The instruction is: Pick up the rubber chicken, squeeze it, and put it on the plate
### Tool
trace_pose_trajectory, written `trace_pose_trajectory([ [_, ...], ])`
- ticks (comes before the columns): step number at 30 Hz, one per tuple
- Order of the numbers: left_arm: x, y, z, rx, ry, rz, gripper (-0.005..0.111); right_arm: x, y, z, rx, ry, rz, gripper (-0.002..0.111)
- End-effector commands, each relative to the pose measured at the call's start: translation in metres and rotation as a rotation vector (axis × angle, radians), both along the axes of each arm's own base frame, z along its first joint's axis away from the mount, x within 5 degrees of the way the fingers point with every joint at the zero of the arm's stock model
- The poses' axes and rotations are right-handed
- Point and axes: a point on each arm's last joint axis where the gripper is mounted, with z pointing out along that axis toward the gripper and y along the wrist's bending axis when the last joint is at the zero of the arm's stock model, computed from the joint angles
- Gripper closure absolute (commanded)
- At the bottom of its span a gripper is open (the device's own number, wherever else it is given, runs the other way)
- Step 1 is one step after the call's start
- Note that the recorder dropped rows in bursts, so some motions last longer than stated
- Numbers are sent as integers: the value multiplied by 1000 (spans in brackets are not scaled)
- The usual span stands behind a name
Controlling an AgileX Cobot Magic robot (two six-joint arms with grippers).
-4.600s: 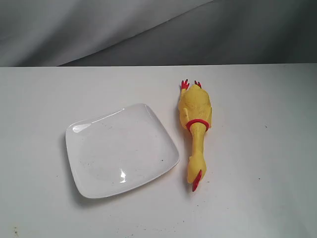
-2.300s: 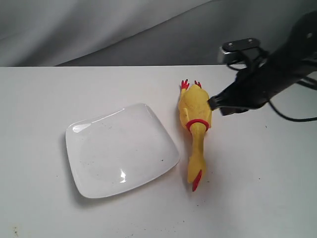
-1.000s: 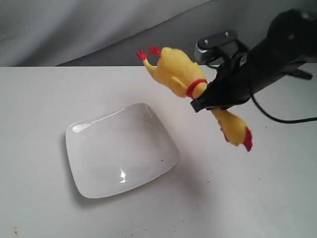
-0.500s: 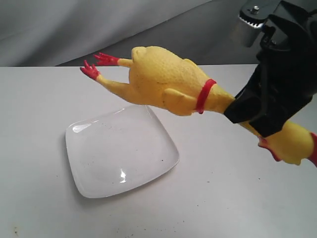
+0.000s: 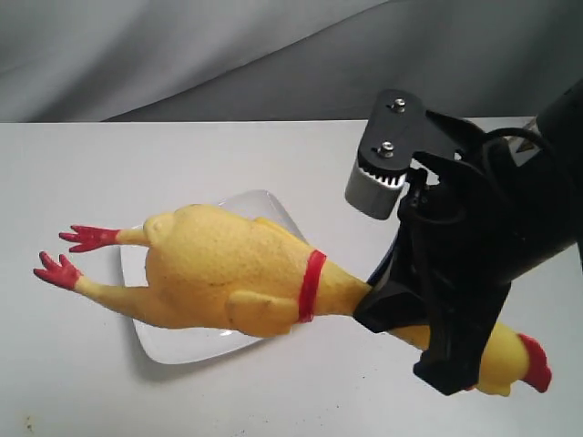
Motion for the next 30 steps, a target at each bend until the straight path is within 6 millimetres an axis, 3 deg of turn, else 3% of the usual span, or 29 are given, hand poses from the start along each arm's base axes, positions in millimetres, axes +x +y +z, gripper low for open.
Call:
trace_pose_trajectory([
  [1,-12,-4,20,-353,-290,-238,107,2,4,3,46,-61,-18,108],
  [6,-24,-9,34,-334,-477,-348,107,2,4,3,48,-51,-35,108],
  [9,-14,-15,37,-190,-234,-278,105,3,4,3,46,-52,-37,108],
  [12,-9,-25,52,-161,-94,-369,97,4,2,2,25,-66,-36,108],
  [15,1,-46,70,82,8,-539,78,4,1,2,12,-70,-42,108],
  [18,22,-56,85,302,216,-637,49,6,1,2,17,-77,-48,108],
  [20,38,-60,97,288,346,-734,29,7,0,3,31,-76,-65,108],
  [22,50,-69,105,320,376,-858,21,10,-2,3,39,-83,-82,108],
  [25,69,-82,102,429,393,-992,23,14,-5,4,56,-72,-110,108],
  [30,98,-97,84,700,350,-956,33,14,-5,4,61,-70,-110,108],
])
